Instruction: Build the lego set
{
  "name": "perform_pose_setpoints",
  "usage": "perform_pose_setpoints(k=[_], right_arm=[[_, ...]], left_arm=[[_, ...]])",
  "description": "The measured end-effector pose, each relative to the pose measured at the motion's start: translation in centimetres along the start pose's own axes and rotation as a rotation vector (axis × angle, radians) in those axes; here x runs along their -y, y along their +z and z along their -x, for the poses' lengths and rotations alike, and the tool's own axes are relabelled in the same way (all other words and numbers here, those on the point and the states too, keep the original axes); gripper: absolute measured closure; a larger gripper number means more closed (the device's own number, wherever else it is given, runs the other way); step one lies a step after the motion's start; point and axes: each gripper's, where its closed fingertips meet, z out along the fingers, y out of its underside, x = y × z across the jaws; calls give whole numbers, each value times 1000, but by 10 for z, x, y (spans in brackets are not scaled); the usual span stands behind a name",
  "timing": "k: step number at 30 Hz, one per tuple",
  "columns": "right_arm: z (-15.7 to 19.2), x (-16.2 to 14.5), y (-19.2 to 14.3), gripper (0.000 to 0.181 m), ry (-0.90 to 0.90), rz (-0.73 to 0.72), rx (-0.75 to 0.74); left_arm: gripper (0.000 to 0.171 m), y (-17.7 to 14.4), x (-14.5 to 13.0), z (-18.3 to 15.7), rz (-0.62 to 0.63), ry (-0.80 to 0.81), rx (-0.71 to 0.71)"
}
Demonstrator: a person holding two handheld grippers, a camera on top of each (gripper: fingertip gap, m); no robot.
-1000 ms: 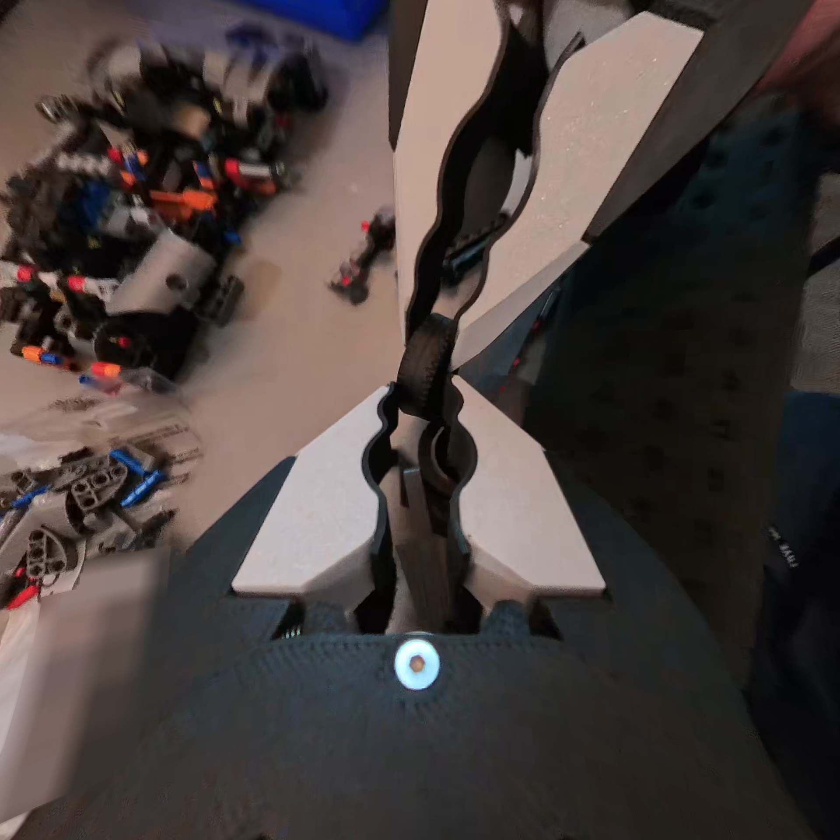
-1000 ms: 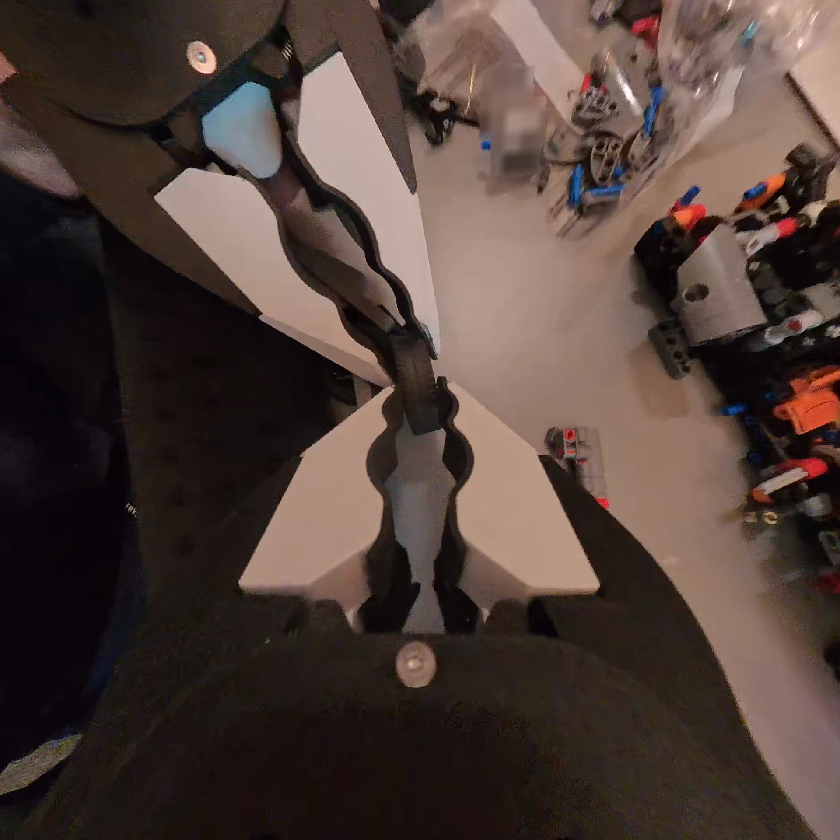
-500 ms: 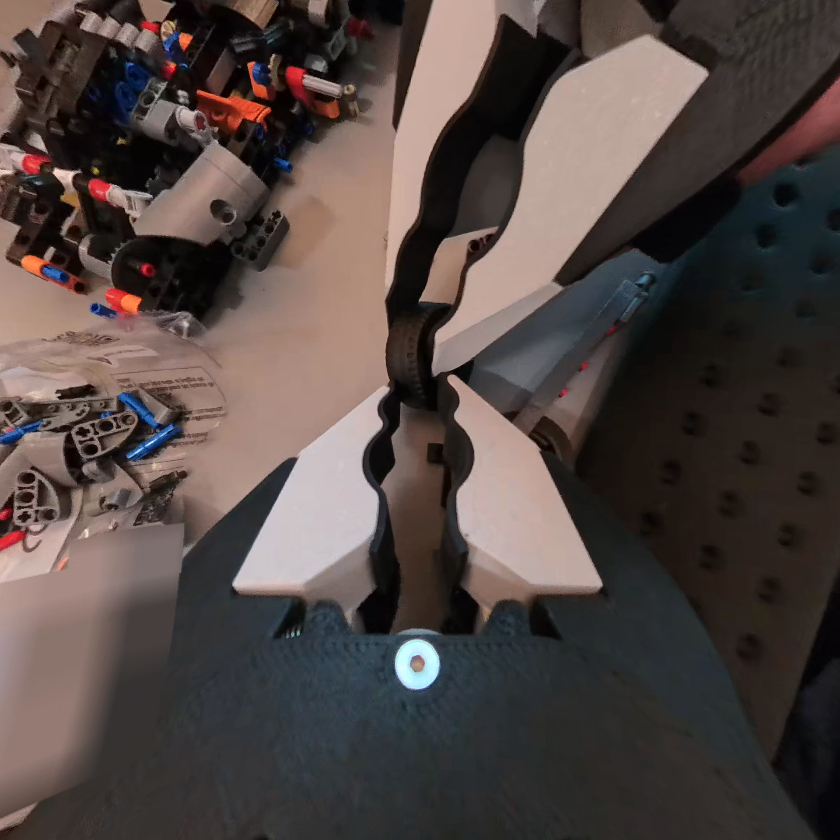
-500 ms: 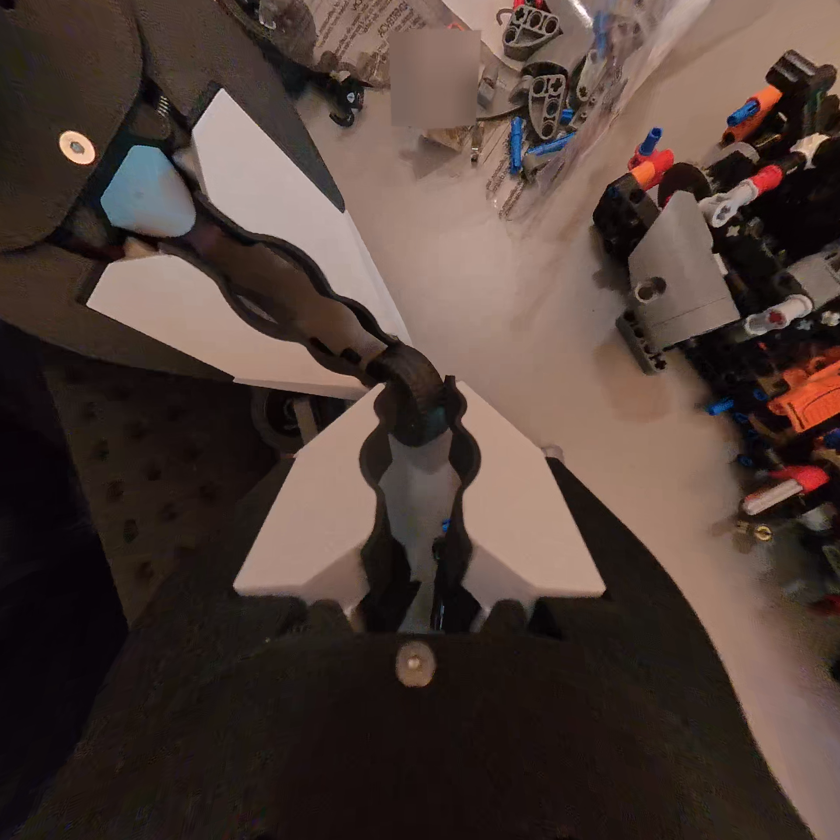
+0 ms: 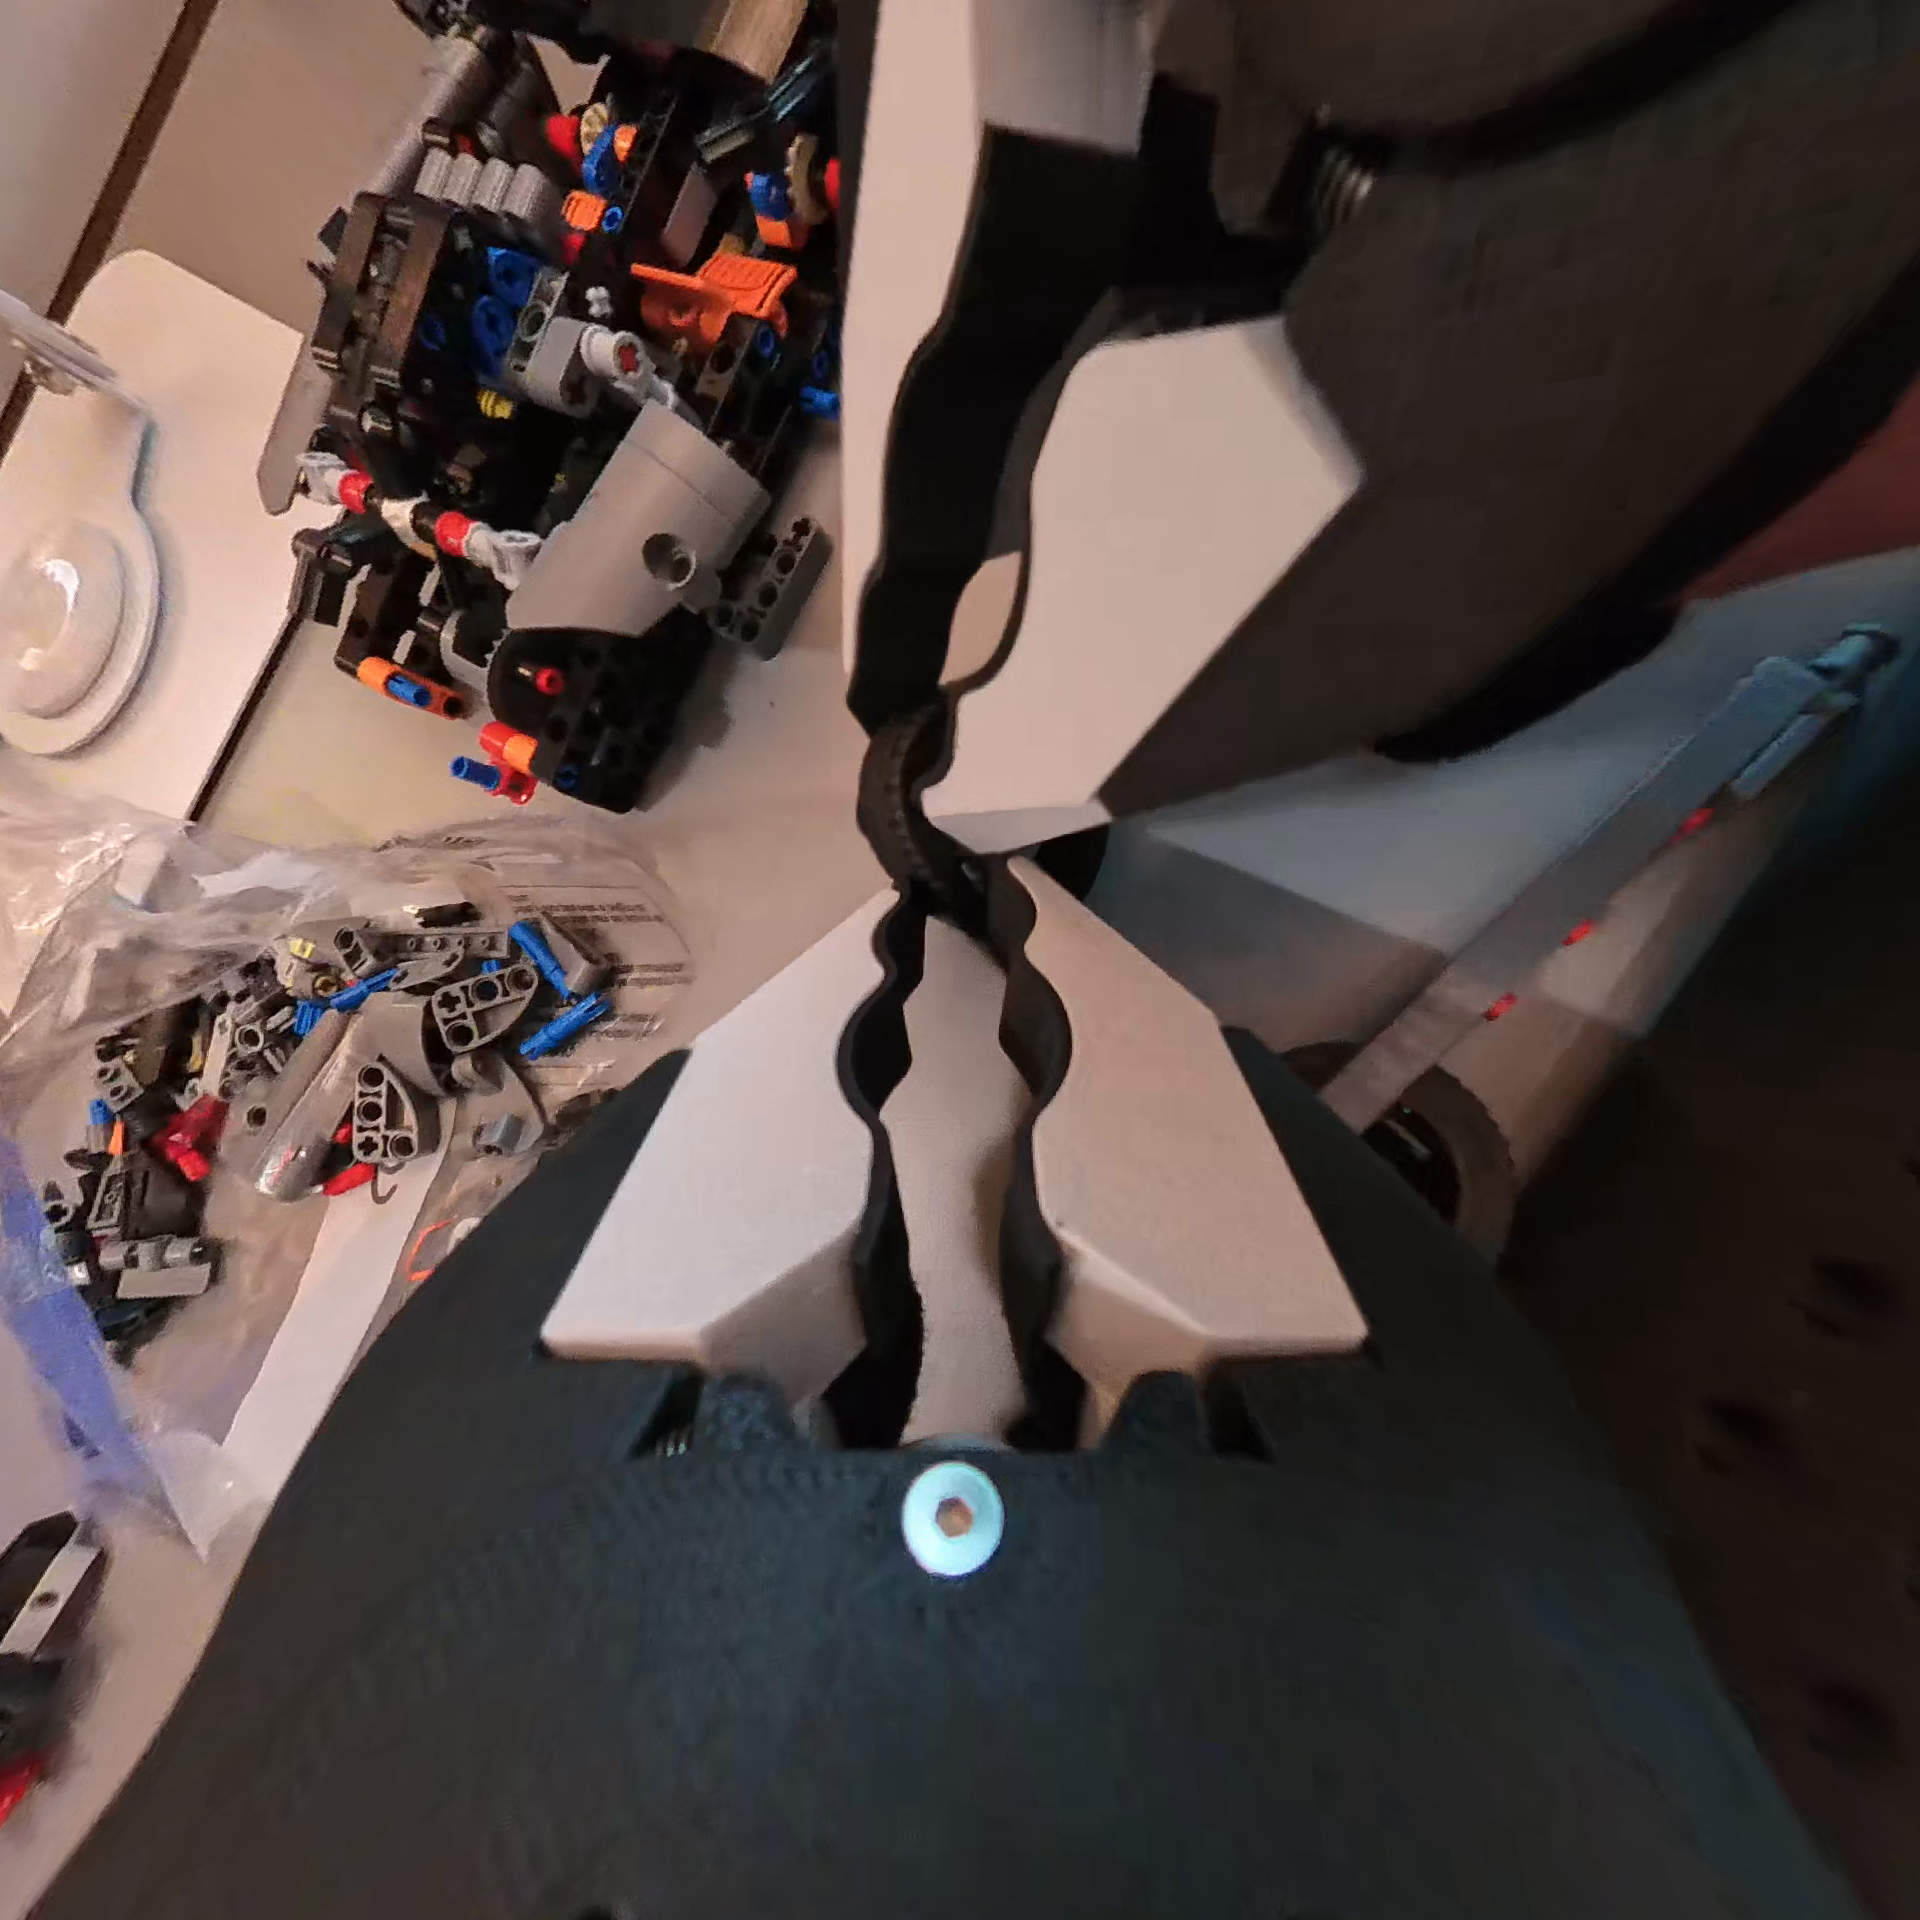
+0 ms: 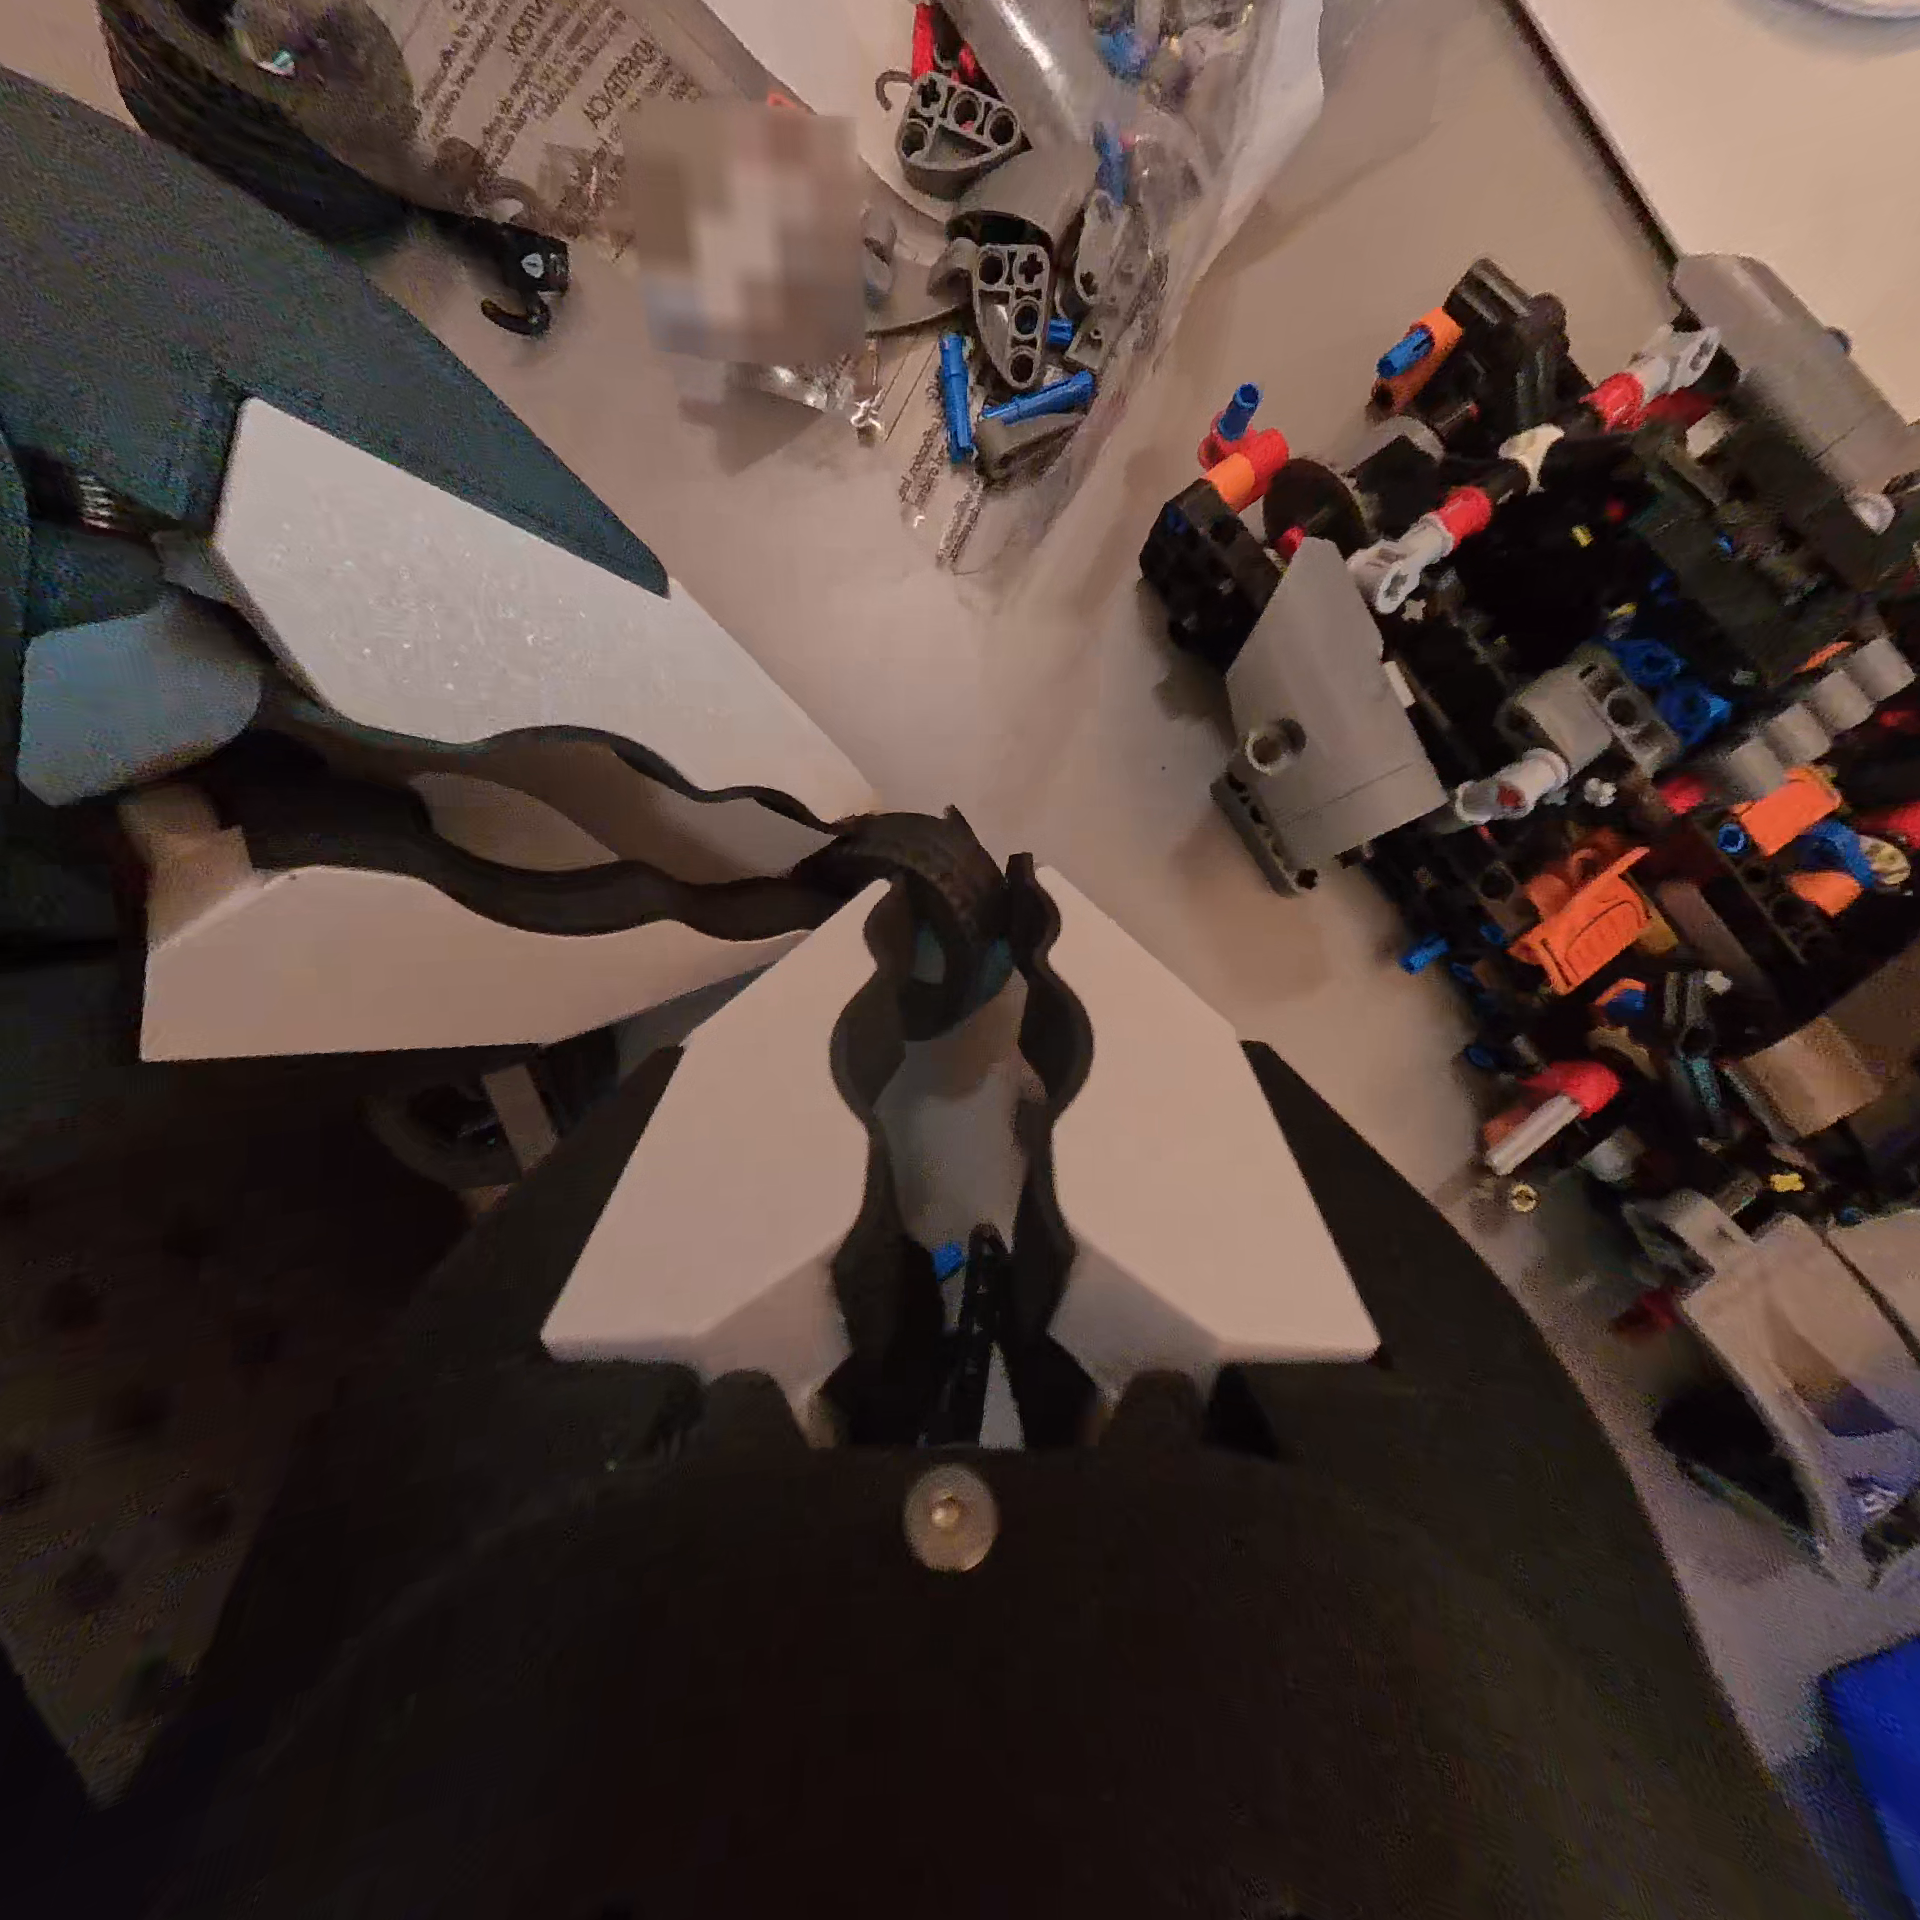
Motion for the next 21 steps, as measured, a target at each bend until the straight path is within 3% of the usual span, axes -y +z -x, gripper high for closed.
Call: perform_pose_setpoints(k=[1,8,15,21], right_arm=[[-1,2,1,165,-18,-6,-12],[15,-7,-13,168,4,-67,157],[20,-6,-20,168,15,-85,276],[3,-4,-15,169,-58,-44,128]], left_arm=[[162,1,-1,2,5,-5,4],[161,-6,0,-9,-83,-228,-291],[161,-5,1,-14,-80,-267,-349],[160,-2,3,-11,-75,-294,-352]])
